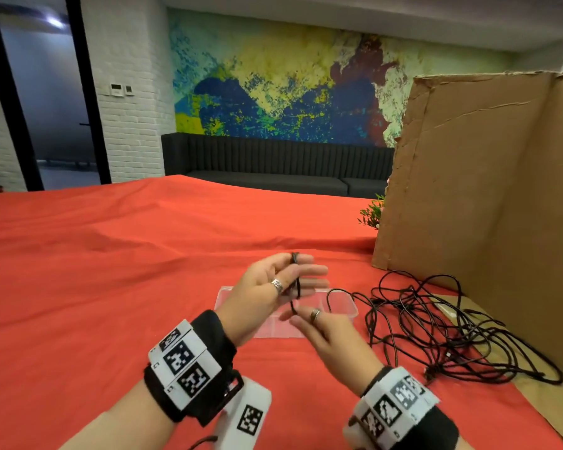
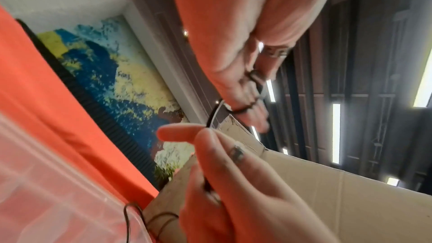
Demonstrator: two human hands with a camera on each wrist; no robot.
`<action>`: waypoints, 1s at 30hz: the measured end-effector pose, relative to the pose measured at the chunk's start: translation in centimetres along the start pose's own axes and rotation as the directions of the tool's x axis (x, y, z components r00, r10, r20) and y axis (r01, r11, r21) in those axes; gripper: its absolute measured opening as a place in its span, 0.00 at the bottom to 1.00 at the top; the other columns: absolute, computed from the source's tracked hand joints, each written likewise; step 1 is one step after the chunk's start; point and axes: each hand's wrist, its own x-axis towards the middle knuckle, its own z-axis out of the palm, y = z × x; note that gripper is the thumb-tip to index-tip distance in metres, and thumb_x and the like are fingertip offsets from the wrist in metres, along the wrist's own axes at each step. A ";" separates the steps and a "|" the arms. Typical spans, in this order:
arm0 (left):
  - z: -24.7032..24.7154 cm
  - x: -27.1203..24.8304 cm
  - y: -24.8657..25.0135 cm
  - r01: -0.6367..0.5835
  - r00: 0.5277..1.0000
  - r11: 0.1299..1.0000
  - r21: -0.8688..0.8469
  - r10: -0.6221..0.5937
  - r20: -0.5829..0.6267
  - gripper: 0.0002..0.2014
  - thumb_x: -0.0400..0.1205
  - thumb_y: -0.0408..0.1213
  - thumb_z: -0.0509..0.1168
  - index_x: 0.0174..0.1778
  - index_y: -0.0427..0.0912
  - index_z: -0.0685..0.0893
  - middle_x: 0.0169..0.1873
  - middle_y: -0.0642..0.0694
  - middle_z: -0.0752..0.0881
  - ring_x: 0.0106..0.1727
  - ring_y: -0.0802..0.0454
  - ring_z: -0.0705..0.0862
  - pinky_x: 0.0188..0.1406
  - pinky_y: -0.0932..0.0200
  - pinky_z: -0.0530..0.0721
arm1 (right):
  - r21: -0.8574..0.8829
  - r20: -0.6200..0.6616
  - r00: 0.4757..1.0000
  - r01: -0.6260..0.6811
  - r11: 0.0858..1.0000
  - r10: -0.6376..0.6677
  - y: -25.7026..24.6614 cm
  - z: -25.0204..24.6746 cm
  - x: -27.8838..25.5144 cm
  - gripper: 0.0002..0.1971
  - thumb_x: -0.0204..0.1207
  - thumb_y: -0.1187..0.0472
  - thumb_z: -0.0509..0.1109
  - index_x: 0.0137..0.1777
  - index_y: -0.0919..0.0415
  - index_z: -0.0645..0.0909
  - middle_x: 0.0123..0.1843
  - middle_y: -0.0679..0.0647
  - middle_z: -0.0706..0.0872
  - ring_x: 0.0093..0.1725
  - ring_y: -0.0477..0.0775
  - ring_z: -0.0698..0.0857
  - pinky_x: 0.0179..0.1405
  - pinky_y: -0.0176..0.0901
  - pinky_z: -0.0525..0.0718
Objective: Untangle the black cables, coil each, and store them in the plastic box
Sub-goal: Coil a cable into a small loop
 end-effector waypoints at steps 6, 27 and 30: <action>-3.7 0.6 -1.9 -0.064 0.985 0.580 0.812 0.167 -0.041 0.10 0.87 0.33 0.51 0.60 0.44 0.74 0.54 0.52 0.84 0.55 0.60 0.85 0.57 0.60 0.80 | -0.156 0.023 0.999 0.047 0.987 -0.044 -1.0 -0.2 -1.8 0.25 0.72 0.34 0.44 0.53 0.41 0.78 0.47 0.42 0.88 0.50 0.46 0.85 0.50 0.48 0.81; -2.7 1.0 -0.2 -0.110 0.952 0.942 0.318 0.192 -0.239 0.08 0.86 0.28 0.52 0.56 0.39 0.75 0.51 0.46 0.87 0.50 0.53 0.89 0.57 0.60 0.83 | -0.194 0.272 0.962 0.031 0.981 0.023 -3.2 0.2 -2.0 0.18 0.81 0.41 0.46 0.54 0.47 0.75 0.47 0.52 0.85 0.51 0.58 0.82 0.51 0.53 0.79; -4.2 0.7 -1.6 0.026 0.974 0.747 0.664 0.131 -0.186 0.08 0.87 0.37 0.52 0.56 0.44 0.75 0.47 0.51 0.88 0.45 0.61 0.88 0.57 0.55 0.80 | -0.320 0.119 0.991 0.092 0.943 -0.057 -4.3 -1.6 -2.3 0.27 0.75 0.36 0.39 0.51 0.48 0.77 0.44 0.49 0.87 0.49 0.56 0.84 0.44 0.50 0.79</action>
